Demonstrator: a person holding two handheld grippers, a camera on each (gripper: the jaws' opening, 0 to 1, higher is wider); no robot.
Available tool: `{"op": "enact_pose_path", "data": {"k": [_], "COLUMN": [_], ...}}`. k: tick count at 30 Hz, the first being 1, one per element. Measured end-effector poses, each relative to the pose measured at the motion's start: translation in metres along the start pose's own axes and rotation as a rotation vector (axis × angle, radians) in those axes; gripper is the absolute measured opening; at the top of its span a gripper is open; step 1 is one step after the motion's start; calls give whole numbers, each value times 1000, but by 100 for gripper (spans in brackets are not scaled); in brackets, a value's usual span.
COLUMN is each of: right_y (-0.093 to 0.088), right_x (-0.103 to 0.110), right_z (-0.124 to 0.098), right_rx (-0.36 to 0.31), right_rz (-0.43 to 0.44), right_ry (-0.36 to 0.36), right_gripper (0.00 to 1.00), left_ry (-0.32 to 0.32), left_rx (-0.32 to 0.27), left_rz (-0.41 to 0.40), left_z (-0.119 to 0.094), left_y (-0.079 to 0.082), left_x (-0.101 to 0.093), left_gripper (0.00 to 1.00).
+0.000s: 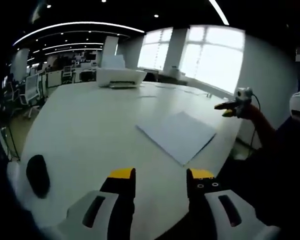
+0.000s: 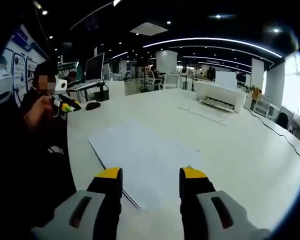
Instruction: Organize the stack of printing papers by aligning and flattening the scattered papers on the table
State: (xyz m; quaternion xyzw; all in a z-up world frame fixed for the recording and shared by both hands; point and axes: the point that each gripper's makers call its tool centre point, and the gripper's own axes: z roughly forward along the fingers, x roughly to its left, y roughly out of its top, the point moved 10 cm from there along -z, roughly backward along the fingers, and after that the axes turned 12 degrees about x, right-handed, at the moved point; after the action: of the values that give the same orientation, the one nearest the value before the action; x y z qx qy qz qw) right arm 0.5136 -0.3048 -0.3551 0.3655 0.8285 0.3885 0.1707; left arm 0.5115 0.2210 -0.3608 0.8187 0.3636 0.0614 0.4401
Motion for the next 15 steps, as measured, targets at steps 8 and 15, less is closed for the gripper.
{"op": "enact_pose_path", "data": {"k": [8, 15], "right_y": [-7, -13], "right_x": [7, 12], "right_z": [-16, -29], "right_rx": [-25, -42], "right_rz": [14, 29], "right_ry": [-9, -19], "right_gripper": [42, 43], "left_ry": [6, 7], "left_rx": [-26, -18], "left_rz": [-2, 7], "left_z": [-8, -13], "left_y": [-1, -3], "left_x": [-2, -7], "left_gripper": [48, 48]}}
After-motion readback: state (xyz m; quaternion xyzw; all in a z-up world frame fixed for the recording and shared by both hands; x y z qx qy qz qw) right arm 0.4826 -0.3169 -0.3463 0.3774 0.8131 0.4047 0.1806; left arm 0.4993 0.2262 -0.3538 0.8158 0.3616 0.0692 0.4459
